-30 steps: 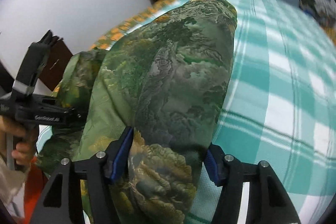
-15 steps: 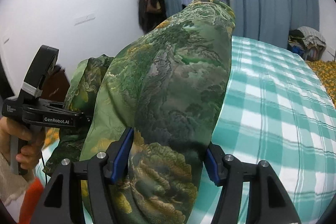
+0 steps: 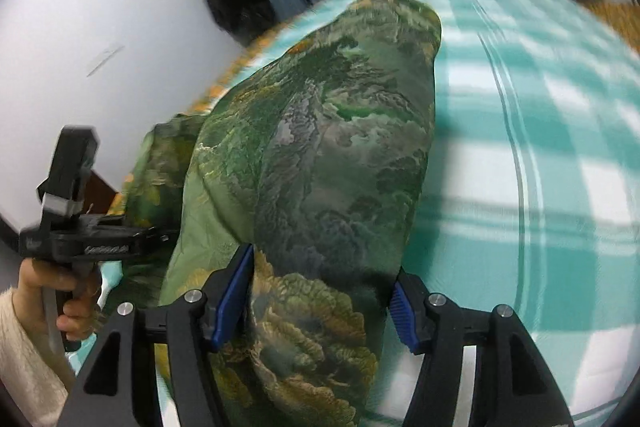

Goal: Fold large clothes

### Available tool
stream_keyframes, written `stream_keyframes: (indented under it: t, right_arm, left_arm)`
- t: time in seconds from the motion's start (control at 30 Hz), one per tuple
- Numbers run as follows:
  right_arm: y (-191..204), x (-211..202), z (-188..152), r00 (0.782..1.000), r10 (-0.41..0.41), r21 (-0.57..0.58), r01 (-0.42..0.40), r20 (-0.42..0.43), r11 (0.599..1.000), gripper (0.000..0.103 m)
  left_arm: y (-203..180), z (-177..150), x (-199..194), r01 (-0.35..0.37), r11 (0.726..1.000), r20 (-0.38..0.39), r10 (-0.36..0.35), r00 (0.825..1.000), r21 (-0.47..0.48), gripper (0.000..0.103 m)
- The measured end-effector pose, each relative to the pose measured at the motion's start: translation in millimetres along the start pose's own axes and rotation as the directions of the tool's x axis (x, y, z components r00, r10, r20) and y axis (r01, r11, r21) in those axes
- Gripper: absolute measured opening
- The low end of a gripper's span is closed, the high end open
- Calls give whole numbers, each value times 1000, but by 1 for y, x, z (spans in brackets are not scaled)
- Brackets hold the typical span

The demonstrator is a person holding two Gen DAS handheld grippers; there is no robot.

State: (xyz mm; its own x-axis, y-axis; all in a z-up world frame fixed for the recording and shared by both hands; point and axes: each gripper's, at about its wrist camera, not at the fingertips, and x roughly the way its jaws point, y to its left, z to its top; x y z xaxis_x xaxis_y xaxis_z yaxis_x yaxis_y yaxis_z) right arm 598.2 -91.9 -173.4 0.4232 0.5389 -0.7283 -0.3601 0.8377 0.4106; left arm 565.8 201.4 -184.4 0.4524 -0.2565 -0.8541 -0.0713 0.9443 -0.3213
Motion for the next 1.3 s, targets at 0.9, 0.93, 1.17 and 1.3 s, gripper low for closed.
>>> stream_keyframes:
  t: [0.9, 0.93, 1.17, 1.3]
  right_arm:
    - [93, -251, -83, 791, -367, -168, 498, 490, 851, 82]
    - [95, -254, -83, 803, -362, -177, 490, 474, 854, 82]
    - [127, -286, -110, 815, -327, -194, 461, 479, 866, 82]
    - [139, -286, -126, 819, -362, -195, 483, 445, 853, 82]
  left_arm:
    - [-103, -117, -220, -433, 901, 499, 387, 776, -25, 102]
    - [-109, -121, -226, -446, 895, 510, 398, 763, -33, 102]
    - [-147, -157, -257, -483, 875, 557, 419, 716, -37, 102]
    - [-157, -177, -267, -437, 899, 547, 374, 749, -17, 102]
